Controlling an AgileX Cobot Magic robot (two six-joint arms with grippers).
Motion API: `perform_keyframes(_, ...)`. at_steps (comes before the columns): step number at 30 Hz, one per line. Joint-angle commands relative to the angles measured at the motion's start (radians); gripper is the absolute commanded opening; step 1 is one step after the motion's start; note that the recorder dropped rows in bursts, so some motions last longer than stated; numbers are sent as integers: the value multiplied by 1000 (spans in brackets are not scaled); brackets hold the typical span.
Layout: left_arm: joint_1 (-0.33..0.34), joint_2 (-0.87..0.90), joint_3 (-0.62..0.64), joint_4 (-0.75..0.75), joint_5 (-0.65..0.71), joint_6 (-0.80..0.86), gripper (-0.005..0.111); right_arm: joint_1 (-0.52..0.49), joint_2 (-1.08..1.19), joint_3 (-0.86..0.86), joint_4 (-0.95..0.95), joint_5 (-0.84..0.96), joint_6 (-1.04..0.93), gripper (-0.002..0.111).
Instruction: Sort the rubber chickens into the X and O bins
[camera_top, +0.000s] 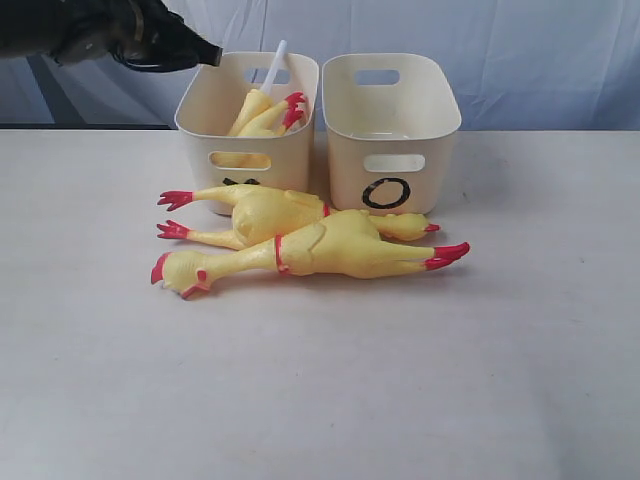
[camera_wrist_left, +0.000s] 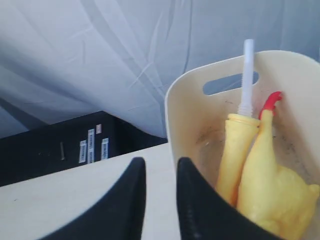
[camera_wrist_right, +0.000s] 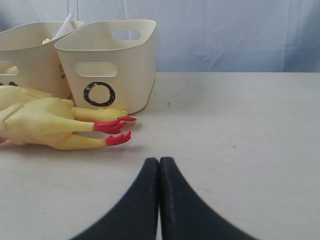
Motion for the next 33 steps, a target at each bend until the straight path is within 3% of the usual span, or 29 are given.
perform_keyframes(1, -4, -73, -3, -105, 81, 105, 1, 5, -5, 3, 3, -6, -4, -1)
perform_keyframes(7, -4, -145, -3, -332, 162, 379, 0, 5, -5, 3, 3, -6, -4, -1)
perform_keyframes(11, -4, -202, 46, -417, 215, 474, 0, 5, -5, 3, 3, -6, -4, -1)
perform_keyframes(22, -4, -496, 345, -452, 193, 477, 0, 5, -5, 3, 3, -6, -4, -1)
perform_keyframes(33, -4, -876, 664, -556, 87, 477, 0, 5, -5, 3, 7, -6, -4, -1)
